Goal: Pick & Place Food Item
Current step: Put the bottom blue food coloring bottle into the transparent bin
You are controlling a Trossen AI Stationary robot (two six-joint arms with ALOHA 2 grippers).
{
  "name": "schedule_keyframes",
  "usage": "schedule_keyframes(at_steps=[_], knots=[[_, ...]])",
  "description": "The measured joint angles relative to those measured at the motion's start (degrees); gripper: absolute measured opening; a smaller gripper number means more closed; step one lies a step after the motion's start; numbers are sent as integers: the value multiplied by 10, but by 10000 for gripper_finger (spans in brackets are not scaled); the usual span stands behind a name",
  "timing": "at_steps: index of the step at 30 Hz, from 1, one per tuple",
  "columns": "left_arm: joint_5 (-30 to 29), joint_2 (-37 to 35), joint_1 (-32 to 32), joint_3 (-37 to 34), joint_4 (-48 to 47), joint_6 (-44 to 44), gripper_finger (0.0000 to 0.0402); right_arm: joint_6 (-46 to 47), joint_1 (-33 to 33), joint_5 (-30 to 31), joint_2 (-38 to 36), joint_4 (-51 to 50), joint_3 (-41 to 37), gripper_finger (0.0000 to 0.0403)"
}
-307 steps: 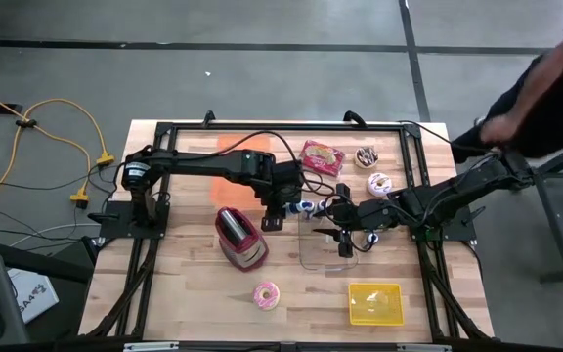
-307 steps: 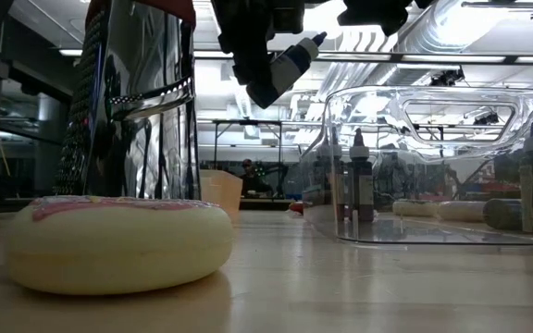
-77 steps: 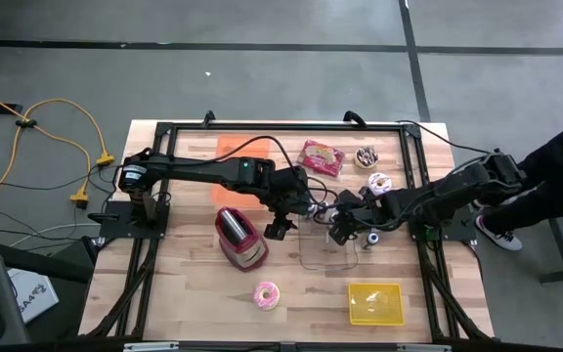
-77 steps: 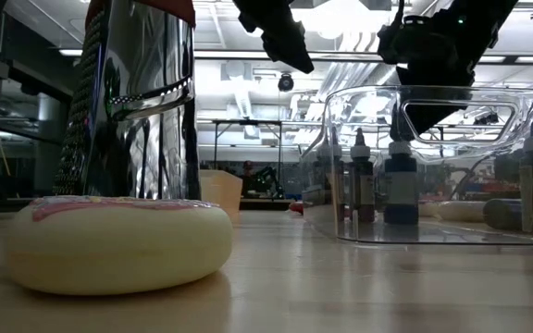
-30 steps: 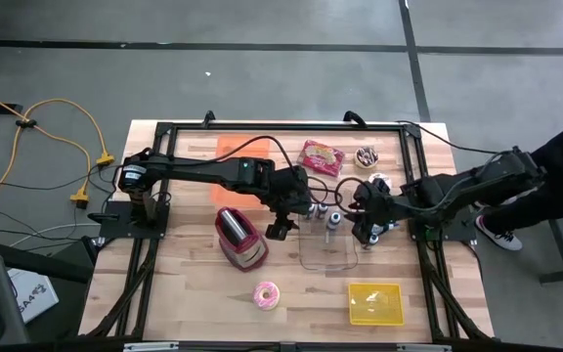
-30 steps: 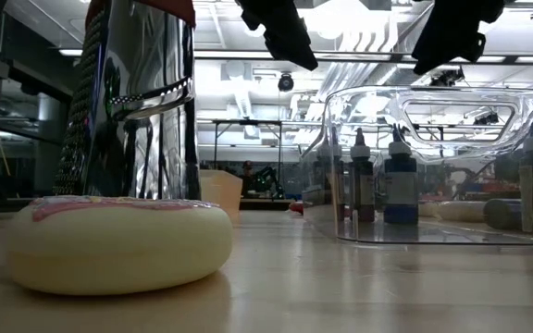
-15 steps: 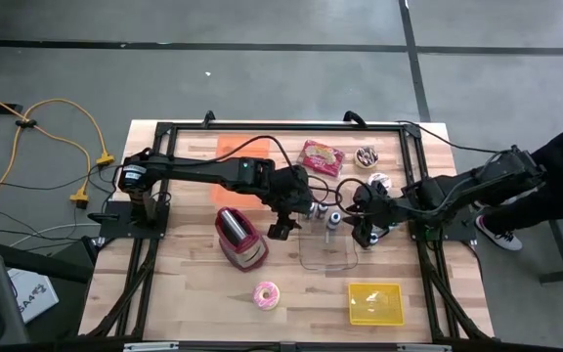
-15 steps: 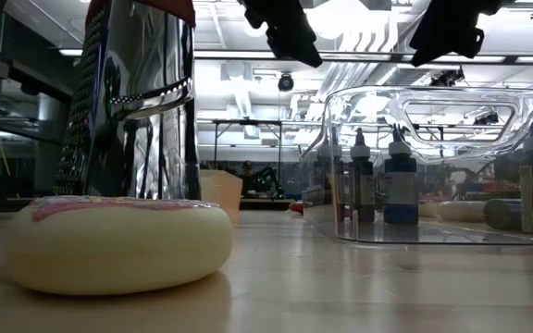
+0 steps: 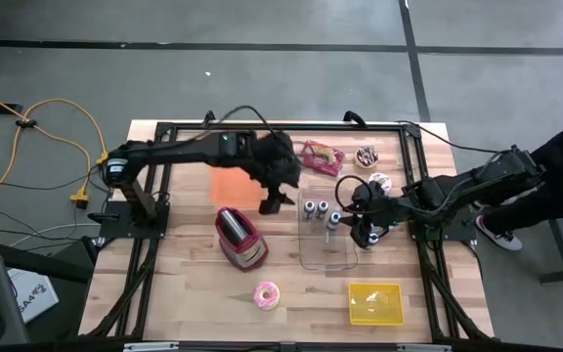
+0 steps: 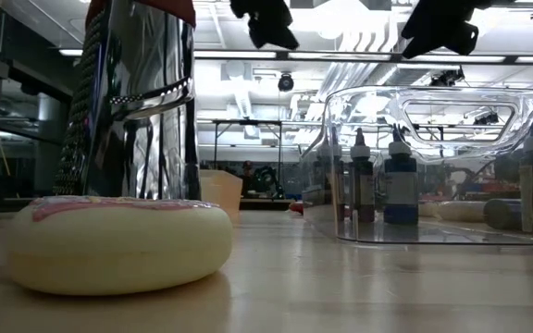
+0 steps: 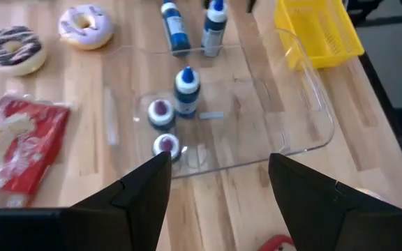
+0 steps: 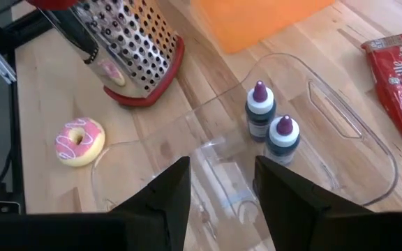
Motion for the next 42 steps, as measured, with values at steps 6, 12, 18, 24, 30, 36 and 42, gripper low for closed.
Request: schedule_keyframes(at_steps=[6, 12, 18, 24, 30, 36, 42], knots=[[15, -33, 51, 0, -24, 0, 234, 0, 0, 0, 0, 17, 0, 146], [107, -70, 106, 0, -94, 12, 234, 0, 0, 0, 0, 20, 0, 146], [126, -106, 158, 0, -112, 11, 234, 0, 0, 0, 0, 21, 0, 146], [127, -133, 204, 0, -119, 2, 234, 0, 0, 0, 0, 21, 0, 146], [158, -167, 257, -22, -152, 13, 234, 0, 0, 1, 0, 21, 0, 146], [212, -211, 304, -82, -148, 31, 234, 0, 0, 1, 0, 21, 0, 146], [202, -223, 347, -98, -144, 27, 234, 0, 0, 2, 0, 25, 0, 146]])
